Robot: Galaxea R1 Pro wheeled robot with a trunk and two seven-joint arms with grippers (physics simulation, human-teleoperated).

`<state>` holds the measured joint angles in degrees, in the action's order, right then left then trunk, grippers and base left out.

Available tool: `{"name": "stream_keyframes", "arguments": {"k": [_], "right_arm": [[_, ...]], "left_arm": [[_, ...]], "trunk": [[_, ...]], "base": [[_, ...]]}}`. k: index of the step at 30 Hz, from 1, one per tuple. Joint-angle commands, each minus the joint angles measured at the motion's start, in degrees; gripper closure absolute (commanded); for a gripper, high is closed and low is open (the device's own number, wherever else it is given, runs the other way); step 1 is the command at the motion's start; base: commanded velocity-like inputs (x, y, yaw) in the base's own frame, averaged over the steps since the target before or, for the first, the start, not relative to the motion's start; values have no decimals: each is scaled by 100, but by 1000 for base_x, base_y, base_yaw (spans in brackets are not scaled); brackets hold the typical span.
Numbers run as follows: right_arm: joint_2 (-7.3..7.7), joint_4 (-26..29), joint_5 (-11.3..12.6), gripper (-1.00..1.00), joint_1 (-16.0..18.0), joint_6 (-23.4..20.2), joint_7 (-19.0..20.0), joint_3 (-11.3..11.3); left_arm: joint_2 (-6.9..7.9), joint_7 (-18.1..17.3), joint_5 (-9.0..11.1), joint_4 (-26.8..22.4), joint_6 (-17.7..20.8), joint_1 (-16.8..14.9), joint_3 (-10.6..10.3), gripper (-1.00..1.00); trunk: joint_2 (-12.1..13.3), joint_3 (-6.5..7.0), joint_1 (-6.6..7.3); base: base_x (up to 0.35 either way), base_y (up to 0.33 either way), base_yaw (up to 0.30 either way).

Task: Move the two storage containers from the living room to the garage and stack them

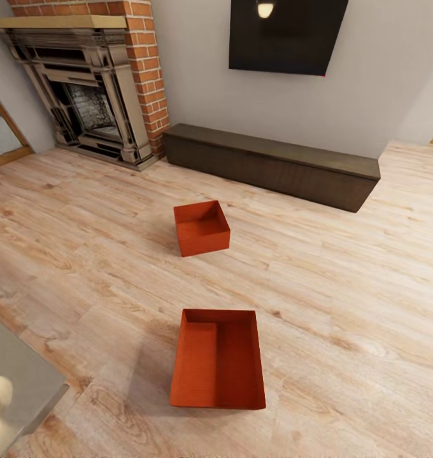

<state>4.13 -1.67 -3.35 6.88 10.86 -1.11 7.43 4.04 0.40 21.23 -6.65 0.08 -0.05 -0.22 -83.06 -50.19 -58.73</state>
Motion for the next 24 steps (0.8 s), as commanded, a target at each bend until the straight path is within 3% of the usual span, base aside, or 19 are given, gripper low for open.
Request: {"name": "stream_keyframes", "arguments": {"k": [1,24], "right_arm": [[0,-18,-35,-100,7,30,-12,21],[0,-18,-35,-100,7,30,-12,21]], "left_arm": [[0,4,30,-3,1,-2,-5,-100],[0,4,30,-3,1,0,-5,-100]], "trunk": [[-2,-13,0],[-2,-225,0]], "base": [[0,0,0],[0,0,0]]}}
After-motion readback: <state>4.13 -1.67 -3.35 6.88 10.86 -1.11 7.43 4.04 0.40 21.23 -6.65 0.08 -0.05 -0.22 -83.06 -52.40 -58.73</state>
